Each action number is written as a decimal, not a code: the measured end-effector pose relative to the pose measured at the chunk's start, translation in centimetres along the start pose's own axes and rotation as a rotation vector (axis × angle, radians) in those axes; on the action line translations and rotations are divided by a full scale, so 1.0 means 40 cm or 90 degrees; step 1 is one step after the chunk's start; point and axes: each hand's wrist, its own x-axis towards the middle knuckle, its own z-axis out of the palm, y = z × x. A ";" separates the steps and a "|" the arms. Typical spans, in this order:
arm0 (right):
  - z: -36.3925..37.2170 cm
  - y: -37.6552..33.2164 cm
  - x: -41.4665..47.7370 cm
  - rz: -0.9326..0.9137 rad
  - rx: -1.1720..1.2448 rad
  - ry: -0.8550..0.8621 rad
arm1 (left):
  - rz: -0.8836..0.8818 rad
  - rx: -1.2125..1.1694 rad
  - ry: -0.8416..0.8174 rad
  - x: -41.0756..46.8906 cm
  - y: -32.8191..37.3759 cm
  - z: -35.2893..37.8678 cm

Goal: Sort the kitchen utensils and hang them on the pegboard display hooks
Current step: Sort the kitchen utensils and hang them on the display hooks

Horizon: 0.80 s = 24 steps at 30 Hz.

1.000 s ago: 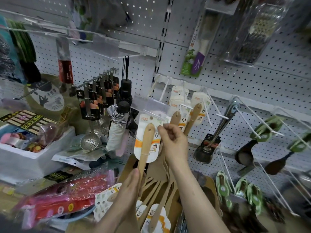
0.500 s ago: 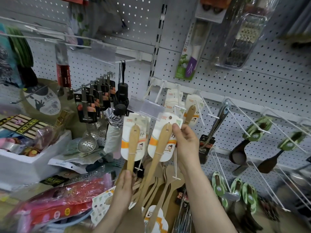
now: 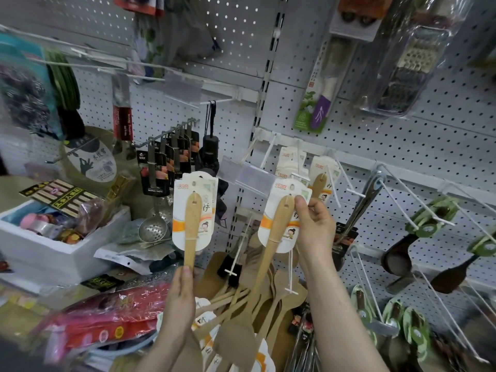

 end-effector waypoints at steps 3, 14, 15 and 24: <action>-0.005 0.009 0.004 -0.017 0.002 -0.004 | 0.017 -0.020 0.011 -0.002 0.016 -0.007; 0.001 0.037 0.033 0.069 0.002 -0.146 | 0.038 -0.011 0.031 0.009 -0.001 -0.004; 0.002 0.044 0.036 0.066 0.001 -0.145 | 0.041 -0.014 0.034 0.006 0.002 -0.003; 0.036 0.058 0.084 -0.029 -0.134 0.003 | 0.047 -0.001 0.030 -0.006 0.017 -0.003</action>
